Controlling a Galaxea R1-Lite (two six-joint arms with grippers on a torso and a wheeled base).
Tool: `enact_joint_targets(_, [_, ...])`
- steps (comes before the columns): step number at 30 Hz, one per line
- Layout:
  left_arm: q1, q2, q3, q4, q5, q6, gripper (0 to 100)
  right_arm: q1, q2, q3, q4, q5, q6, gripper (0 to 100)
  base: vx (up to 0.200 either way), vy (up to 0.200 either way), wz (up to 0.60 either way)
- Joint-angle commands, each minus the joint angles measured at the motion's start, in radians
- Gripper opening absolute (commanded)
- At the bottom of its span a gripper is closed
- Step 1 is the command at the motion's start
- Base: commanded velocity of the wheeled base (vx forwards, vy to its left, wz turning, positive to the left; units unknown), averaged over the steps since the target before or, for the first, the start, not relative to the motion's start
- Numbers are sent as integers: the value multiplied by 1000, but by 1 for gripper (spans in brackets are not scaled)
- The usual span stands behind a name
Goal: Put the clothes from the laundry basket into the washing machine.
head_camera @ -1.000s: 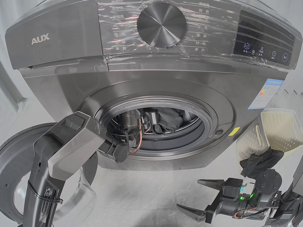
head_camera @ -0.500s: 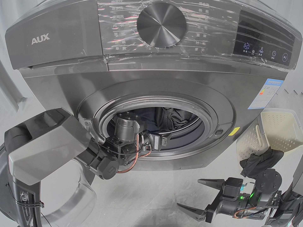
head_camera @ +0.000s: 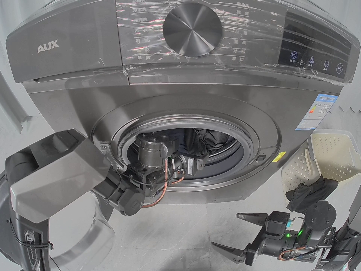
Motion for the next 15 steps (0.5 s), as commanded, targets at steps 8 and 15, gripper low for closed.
enact_joint_targets(8, [-150,-326,449,-158,8,-9,100,-10,-92,33,9,-8,-2,100,0,0,0])
enact_joint_targets(15, [-233,-532,676,-217,-3,-16,100,-41,-169,33,14,-11,-6,100,0,0,0])
